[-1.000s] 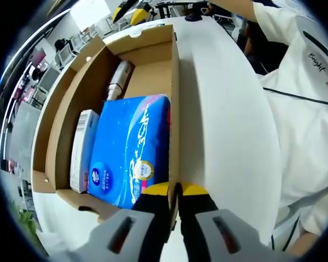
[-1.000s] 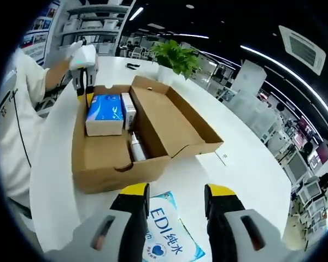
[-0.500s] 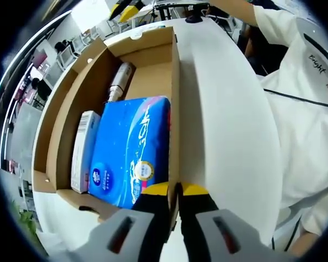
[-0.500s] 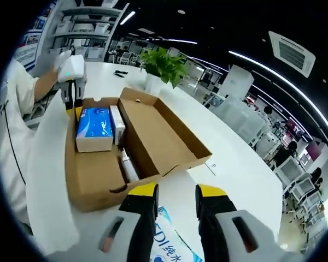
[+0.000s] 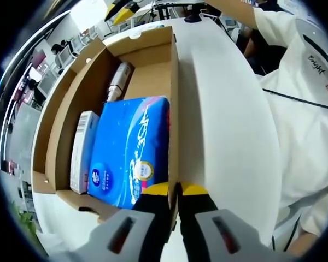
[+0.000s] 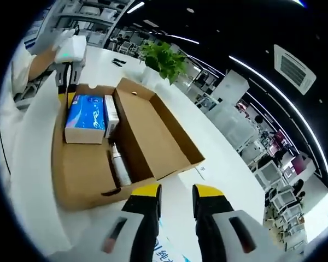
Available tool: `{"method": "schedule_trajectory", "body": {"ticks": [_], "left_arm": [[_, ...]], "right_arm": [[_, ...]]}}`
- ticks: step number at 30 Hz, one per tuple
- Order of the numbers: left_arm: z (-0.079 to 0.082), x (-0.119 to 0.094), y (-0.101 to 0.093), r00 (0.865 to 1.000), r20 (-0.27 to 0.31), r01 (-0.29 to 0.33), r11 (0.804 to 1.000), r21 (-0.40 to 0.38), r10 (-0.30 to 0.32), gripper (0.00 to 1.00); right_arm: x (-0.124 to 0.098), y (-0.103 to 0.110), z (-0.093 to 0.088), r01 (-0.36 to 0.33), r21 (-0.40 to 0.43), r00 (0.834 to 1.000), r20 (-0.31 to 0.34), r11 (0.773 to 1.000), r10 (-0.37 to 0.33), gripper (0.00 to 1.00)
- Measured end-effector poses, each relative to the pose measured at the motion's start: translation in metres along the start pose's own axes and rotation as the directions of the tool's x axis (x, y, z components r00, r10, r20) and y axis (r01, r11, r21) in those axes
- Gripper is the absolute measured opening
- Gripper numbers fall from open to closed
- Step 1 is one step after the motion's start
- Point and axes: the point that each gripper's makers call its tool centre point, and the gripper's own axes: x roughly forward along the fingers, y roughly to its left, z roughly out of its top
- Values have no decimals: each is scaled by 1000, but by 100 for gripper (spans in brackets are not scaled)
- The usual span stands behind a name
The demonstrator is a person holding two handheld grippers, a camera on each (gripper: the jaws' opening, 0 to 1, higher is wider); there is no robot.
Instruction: Operate the shoe box by opening the lid, removing the specified soft item, and placing it in the target area until the item is outside and the box remains undamaged.
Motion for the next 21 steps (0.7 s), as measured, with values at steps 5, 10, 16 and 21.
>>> {"method": "schedule_trajectory", "body": {"ticks": [5, 10, 16, 21], "left_arm": [[0, 0, 0, 1000, -4, 3, 1000, 1, -3, 3], [0, 0, 0, 1000, 0, -3, 1000, 2, 3, 3], [0, 0, 0, 1000, 0, -1, 1000, -3, 1, 4], [0, 0, -1, 1000, 2, -10, 1000, 6, 10, 4]], "right_arm": [[-5, -4, 12, 23, 65, 997, 68, 998, -27, 22], [-7, -9, 16, 14, 176, 990, 138, 984, -39, 22], [-20, -7, 13, 68, 308, 975, 180, 949, -128, 29], [-35, 1, 4, 55, 426, 949, 260, 903, -180, 28]]}}
